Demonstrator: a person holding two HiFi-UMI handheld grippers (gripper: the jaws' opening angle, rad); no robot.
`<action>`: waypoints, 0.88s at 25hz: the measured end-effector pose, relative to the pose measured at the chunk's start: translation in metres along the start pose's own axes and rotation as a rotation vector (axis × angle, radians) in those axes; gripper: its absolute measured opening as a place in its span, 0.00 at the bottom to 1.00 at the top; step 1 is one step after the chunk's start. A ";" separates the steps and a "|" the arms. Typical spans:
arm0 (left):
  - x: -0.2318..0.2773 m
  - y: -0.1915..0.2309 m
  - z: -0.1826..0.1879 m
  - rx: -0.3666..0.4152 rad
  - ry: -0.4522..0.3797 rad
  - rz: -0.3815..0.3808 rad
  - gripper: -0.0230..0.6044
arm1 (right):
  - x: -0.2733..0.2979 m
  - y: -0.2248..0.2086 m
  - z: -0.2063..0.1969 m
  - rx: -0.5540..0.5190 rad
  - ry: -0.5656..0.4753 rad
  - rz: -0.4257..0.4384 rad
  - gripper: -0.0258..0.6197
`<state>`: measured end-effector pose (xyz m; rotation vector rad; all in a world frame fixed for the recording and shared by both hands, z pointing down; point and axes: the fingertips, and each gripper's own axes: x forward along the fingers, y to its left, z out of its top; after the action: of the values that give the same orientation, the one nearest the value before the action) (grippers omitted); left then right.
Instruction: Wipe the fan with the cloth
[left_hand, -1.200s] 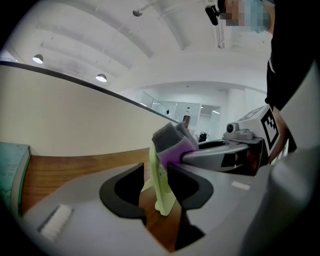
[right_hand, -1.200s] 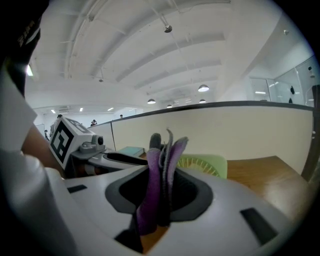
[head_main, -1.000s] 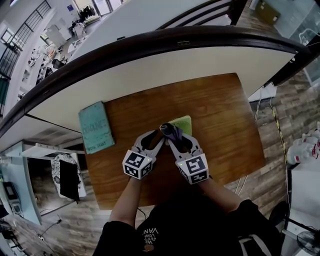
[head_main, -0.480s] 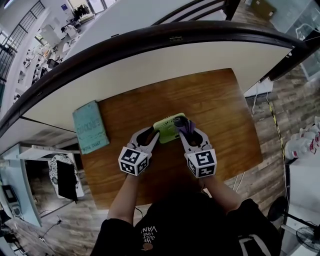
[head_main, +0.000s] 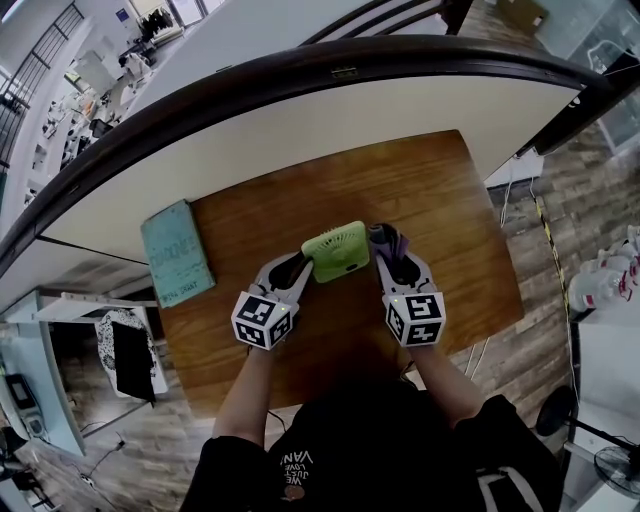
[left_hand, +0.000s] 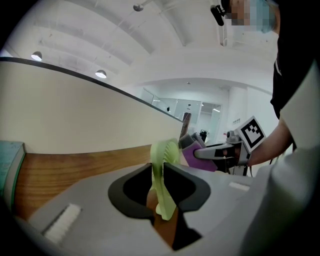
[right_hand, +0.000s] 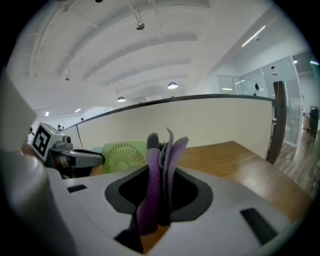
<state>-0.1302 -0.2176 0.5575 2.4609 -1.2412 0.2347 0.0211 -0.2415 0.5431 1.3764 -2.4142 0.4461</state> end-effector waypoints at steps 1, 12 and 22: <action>-0.001 0.000 0.001 -0.003 -0.004 0.001 0.17 | -0.004 0.005 0.001 -0.010 -0.012 0.011 0.23; -0.021 0.000 0.012 0.002 -0.046 0.033 0.17 | -0.002 0.125 -0.028 -0.175 -0.006 0.303 0.23; -0.042 0.007 -0.011 -0.046 -0.030 0.101 0.15 | 0.022 0.118 -0.038 -0.165 0.044 0.284 0.23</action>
<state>-0.1604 -0.1859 0.5557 2.3743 -1.3697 0.1938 -0.0874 -0.1850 0.5739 0.9508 -2.5548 0.3314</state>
